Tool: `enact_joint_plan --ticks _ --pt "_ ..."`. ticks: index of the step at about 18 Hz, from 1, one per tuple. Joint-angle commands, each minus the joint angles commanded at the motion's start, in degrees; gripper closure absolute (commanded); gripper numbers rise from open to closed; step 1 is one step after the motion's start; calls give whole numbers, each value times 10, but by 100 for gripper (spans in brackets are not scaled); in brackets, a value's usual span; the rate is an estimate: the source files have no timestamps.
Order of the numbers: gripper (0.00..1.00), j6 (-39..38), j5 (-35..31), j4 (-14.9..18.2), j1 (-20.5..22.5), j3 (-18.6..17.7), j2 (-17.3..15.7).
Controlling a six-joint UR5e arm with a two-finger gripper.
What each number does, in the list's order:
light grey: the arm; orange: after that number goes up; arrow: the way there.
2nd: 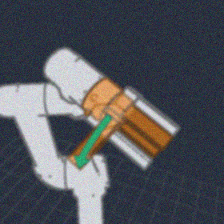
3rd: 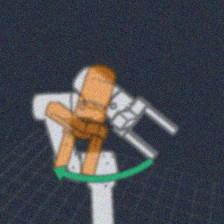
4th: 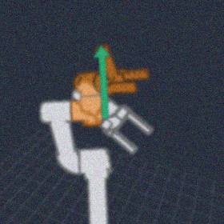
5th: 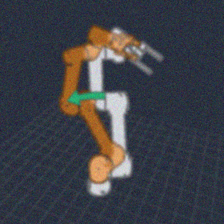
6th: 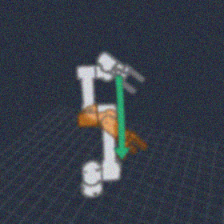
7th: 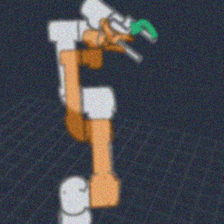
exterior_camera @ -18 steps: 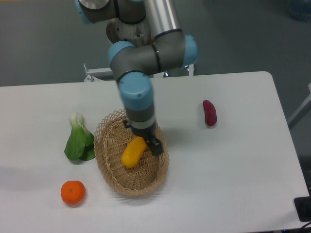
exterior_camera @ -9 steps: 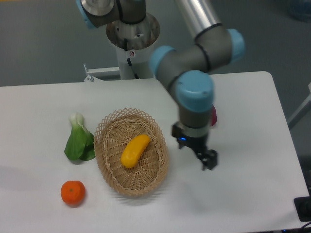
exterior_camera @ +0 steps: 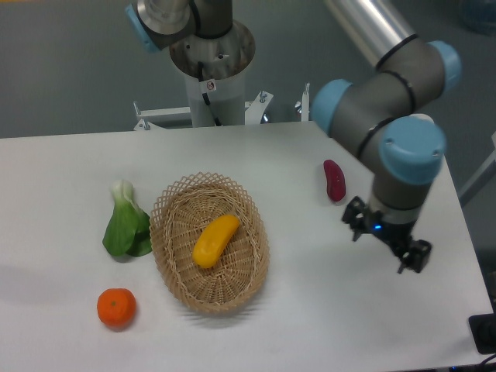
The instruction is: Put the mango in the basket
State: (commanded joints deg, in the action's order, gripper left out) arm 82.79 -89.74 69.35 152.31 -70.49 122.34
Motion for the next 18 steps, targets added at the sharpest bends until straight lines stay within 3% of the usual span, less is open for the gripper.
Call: enact_joint_plan --ticks 6,18 --pt "0 4 2 5 18 16 15" --pt "0 10 -2 0 29 12 24"
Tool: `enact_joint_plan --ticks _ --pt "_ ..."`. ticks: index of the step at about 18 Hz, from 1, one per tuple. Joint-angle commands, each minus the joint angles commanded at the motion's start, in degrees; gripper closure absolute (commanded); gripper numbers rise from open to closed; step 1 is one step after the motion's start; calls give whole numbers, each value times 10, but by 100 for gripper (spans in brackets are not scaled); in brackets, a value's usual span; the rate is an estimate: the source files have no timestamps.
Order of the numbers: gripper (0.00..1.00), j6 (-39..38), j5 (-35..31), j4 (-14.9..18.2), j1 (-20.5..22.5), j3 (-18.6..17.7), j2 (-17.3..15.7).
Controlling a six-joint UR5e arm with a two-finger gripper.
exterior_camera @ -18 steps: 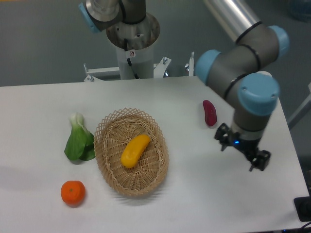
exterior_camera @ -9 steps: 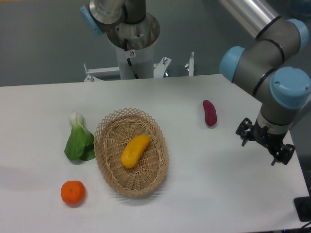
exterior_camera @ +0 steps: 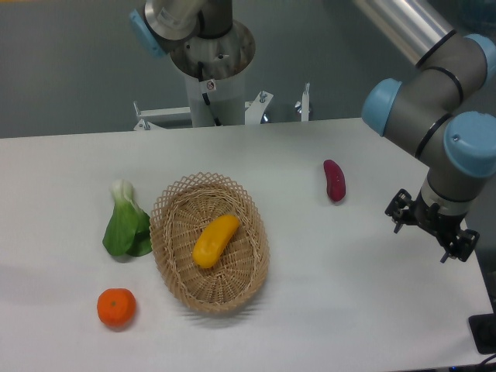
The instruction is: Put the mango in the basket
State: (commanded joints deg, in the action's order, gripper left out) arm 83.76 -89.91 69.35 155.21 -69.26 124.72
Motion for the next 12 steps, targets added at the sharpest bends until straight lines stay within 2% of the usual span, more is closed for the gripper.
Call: enact_joint_plan --ticks 12 --pt "0 14 0 0 3 -4 -1"
